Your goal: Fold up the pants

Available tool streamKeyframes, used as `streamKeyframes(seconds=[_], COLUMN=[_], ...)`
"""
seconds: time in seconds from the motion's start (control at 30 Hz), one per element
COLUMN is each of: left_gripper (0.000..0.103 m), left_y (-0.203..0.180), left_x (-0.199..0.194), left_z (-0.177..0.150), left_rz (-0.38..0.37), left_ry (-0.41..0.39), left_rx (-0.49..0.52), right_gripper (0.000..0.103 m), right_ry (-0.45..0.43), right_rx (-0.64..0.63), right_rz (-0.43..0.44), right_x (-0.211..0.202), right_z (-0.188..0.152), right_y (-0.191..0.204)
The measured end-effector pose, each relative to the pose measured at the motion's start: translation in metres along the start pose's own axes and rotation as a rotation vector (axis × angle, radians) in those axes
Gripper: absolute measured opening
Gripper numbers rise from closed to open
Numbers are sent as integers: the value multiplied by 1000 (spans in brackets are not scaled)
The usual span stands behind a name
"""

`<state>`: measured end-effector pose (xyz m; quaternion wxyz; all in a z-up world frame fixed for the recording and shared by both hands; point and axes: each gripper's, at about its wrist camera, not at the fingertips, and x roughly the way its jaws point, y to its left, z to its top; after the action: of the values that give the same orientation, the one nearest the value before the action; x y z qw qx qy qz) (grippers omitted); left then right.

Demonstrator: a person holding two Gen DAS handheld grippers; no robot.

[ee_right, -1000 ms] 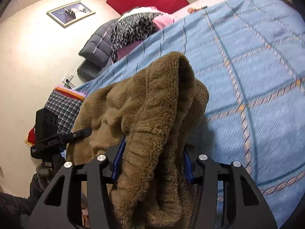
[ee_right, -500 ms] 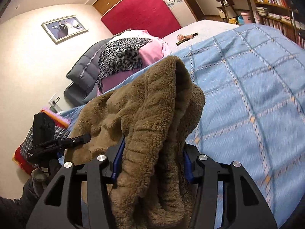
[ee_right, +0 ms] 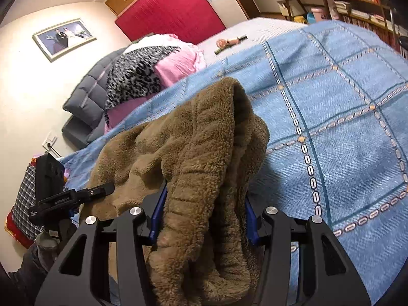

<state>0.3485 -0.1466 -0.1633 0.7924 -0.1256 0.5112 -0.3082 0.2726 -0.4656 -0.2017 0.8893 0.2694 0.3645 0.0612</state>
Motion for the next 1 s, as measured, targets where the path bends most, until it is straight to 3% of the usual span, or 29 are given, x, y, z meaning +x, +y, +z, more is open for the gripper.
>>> streamKeyframes(seconds=[0.2, 0.33, 0.53, 0.63, 0.7, 0.77, 0.87, 1.0], left_gripper=[72, 74, 75, 76, 85, 86, 86, 86], left_y=[2, -11, -37, -57, -69, -74, -78, -69], left_x=[11, 6, -29, -37, -37, -35, -25, -1], left_z=[1, 2, -1, -10, -13, -19, -21, -19], left_rz=[56, 134, 246, 303, 324, 323, 329, 320], left_ry=[-13, -33, -182, -249, -269, -282, -264, -200], left_rx=[15, 52, 131, 210, 257, 290, 318, 309], right_gripper=[59, 61, 62, 62, 61, 61, 61, 60], right_ry=[9, -13, -214, -256, -239, -212, -157, -60], right_rx=[21, 16, -70, -180, -233, -249, -235, -163], right_rz=[-22, -67, -254, -314, -292, -226, -192, -242], right_x=[11, -2, -49, -48, -37, -22, -1, 33], right_z=[-7, -9, -6, 1, 4, 7, 11, 19], right_y=[-13, -6, 22, 49, 63, 70, 66, 37])
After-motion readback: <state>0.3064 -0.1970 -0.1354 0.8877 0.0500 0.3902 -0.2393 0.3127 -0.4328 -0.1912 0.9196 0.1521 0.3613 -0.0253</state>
